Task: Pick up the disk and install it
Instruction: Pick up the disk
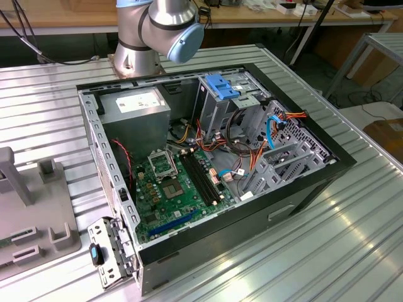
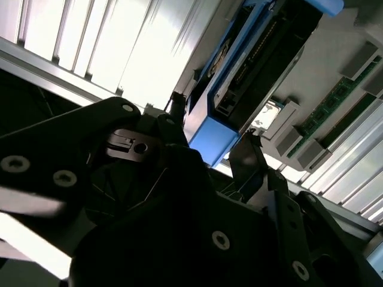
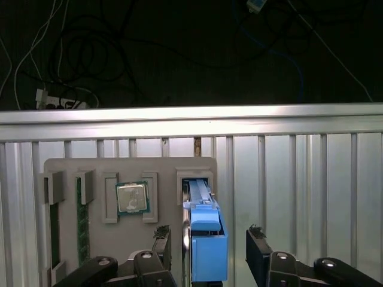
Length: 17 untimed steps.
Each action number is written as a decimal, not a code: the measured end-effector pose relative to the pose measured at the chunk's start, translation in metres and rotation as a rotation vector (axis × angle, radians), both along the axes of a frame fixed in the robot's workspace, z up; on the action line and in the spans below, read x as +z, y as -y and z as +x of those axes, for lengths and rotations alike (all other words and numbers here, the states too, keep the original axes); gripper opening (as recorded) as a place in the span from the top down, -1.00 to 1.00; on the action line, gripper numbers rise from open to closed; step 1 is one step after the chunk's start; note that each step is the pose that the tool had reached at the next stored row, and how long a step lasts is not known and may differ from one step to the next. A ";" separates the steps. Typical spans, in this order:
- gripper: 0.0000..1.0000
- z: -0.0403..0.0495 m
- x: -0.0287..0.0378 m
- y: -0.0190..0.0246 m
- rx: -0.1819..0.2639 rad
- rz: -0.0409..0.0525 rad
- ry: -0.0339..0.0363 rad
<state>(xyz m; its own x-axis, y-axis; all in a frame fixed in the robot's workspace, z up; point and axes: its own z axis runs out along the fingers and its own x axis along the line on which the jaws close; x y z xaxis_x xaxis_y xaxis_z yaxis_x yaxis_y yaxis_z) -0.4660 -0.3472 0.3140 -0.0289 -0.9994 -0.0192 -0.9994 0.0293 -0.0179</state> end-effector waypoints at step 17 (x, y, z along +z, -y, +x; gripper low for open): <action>0.26 -0.0005 0.0000 0.0000 0.037 0.0000 0.0000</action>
<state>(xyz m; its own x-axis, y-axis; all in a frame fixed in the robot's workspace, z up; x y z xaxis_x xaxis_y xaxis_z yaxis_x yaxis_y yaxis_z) -0.4665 -0.3472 0.3140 0.0076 -0.9998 -0.0192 -0.9998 -0.0073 -0.0179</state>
